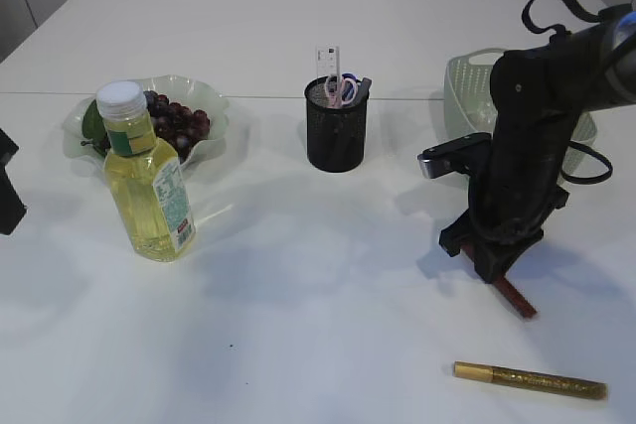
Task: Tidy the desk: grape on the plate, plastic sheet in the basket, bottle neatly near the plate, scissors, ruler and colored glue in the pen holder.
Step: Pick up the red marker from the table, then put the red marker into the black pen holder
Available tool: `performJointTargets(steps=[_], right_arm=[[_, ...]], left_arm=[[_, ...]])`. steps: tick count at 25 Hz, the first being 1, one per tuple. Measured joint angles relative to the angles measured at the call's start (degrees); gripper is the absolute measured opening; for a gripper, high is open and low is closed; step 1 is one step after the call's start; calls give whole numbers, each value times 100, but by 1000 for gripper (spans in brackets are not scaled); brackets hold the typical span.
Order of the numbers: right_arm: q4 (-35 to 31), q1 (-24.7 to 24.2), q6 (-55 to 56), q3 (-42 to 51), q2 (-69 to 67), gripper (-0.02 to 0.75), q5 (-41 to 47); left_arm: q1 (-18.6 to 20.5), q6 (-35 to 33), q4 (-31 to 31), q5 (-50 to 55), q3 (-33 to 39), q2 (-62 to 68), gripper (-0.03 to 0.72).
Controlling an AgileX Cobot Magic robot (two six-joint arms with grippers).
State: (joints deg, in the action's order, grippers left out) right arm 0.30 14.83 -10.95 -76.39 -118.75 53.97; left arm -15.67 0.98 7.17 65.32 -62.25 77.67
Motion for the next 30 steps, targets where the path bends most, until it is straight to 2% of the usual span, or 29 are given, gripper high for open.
performJointTargets(steps=[4,11,15,19,21,27,30], right_arm=[[10,0,0,0,0,122,0],[-30,0,-116,0,0,113,-5],[-662,0,-693,0,173,113,23],[-1887,-61,-1616,0,543,113,47],[-2776,-171,-2312,0,641,113,165],[-6119,-918,-4369,-41,664,112,990],[-7227,-1113,-5084,-120,664,112,1059]], left_arm=[[0,0,0,-10,0,0,289],[0,0,0,-21,0,0,289],[0,0,0,-21,0,0,289],[0,0,0,-41,0,0,289],[0,0,0,-44,0,0,289],[0,0,2,-66,0,0,289],[0,0,22,-66,0,0,289]])
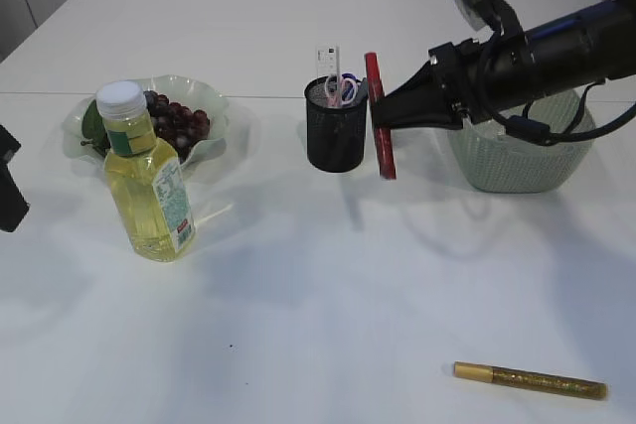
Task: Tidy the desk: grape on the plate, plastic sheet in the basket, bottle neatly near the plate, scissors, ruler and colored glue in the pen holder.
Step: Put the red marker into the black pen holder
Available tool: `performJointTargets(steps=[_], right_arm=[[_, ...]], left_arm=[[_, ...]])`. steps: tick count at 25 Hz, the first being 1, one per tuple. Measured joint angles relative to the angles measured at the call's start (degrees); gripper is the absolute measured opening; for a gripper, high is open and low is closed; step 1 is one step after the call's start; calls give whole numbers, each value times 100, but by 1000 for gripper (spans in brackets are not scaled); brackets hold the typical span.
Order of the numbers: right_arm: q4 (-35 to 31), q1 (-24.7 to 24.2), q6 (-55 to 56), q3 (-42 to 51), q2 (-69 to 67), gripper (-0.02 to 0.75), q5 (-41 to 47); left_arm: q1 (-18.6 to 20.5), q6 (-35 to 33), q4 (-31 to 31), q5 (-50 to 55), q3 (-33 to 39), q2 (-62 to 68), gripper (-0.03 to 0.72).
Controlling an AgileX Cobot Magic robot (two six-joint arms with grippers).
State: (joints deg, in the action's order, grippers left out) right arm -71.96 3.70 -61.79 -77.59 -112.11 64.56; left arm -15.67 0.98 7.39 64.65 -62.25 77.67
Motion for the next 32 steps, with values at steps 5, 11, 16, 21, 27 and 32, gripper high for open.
performJointTargets(steps=[5,11,16,21,27,32], right_arm=[[-657,-27,-1274,-275,0,112,-24],[-2020,-27,-3332,-397,0,111,-456],[-2809,-27,-4743,-516,-191,111,-622],[-2884,-27,-5007,-1128,-885,111,-597],[-2906,-27,-5145,-1794,-1448,111,-587],[-2915,65,-5453,-1834,-1639,113,-575]], left_arm=[[0,0,60,0,0,0,289],[0,0,80,0,0,0,289],[0,0,82,0,0,0,289],[0,0,82,0,0,0,289],[0,0,82,0,0,0,289],[0,0,82,-25,0,0,289]])
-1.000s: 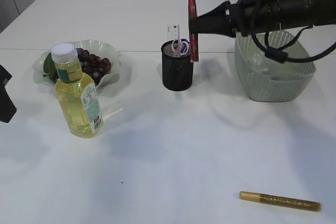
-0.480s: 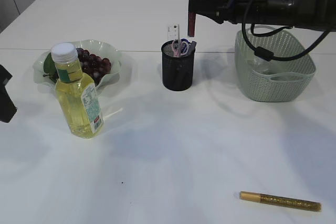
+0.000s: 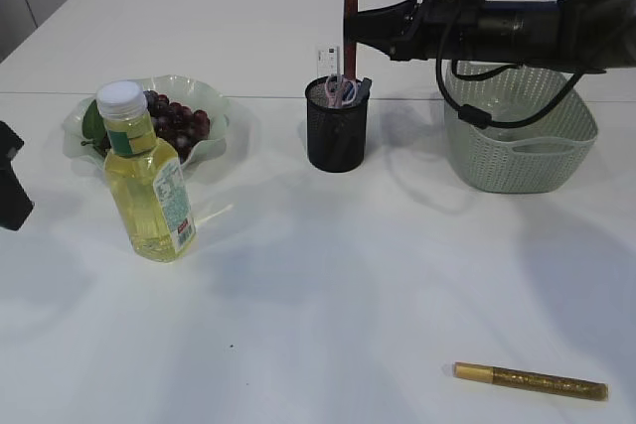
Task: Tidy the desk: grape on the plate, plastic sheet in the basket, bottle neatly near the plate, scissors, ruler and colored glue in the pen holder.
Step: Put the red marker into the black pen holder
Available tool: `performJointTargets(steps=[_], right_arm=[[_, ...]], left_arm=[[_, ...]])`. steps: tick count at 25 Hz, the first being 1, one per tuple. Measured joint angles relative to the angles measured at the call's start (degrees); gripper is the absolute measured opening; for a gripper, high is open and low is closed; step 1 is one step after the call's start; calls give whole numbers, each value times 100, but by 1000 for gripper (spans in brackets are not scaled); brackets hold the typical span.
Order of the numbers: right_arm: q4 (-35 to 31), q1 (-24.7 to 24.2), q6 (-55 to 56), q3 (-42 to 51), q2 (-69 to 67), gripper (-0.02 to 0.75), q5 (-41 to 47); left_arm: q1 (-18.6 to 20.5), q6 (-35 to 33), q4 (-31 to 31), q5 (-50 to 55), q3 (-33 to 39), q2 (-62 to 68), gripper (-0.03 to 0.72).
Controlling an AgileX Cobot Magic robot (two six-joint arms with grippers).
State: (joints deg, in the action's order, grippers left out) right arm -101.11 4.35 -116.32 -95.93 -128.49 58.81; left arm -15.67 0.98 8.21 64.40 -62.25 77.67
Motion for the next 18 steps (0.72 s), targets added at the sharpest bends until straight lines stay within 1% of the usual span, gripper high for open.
performJointTargets(steps=[6,18], right_arm=[[0,212,-168,-33,-269,122,-94],[-12,235,-206,-78,-297,130,-157]], left_arm=[[0,0,0,-29,0,0,289],[0,0,0,-29,0,0,289]])
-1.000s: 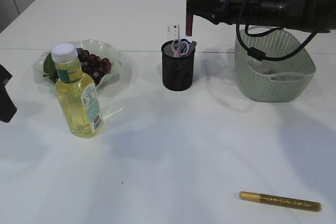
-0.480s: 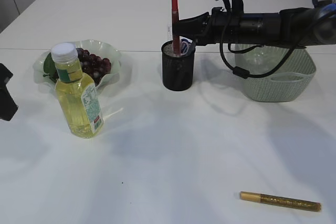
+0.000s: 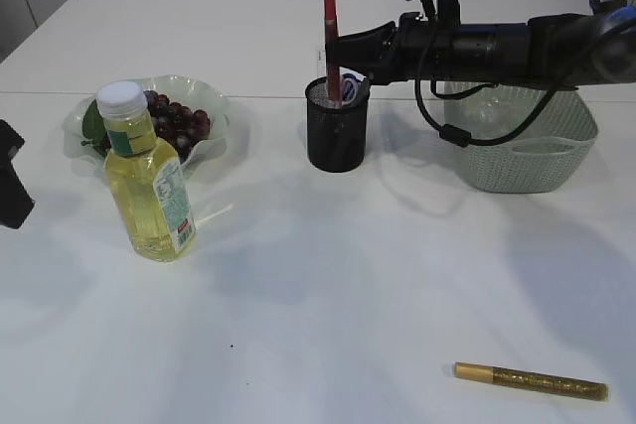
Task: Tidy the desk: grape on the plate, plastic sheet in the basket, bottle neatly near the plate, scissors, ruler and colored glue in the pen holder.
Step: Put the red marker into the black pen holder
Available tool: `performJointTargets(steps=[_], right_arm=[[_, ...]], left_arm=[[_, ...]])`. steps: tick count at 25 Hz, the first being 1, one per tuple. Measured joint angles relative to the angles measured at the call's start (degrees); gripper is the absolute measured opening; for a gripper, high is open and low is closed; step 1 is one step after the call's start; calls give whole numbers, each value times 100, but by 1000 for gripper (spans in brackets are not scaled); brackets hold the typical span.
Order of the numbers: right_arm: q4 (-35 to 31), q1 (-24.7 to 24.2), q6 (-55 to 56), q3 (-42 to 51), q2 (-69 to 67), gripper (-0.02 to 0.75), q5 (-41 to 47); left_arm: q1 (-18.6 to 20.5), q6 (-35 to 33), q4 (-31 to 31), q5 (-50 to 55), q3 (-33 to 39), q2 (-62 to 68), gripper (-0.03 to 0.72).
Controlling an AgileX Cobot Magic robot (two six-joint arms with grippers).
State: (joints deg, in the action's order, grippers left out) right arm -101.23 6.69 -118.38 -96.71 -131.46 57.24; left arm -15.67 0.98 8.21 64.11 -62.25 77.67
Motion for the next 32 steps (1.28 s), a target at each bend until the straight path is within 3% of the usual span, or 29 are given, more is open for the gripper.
performJointTargets(steps=[13,20,26,29,32], right_arm=[[-22,0,40,-179,-43,149,-356],[0,0,246,-179,-88,314,-356],[-7,0,1138,-179,-96,356,-521],[644,0,2372,-179,36,357,-1031],[2292,0,3734,-179,457,357,-1159]], left_arm=[[0,0,45,36,0,0,289],[0,0,89,102,0,0,289],[0,0,111,102,0,0,289],[0,0,111,111,0,0,289],[0,0,111,86,0,0,289]])
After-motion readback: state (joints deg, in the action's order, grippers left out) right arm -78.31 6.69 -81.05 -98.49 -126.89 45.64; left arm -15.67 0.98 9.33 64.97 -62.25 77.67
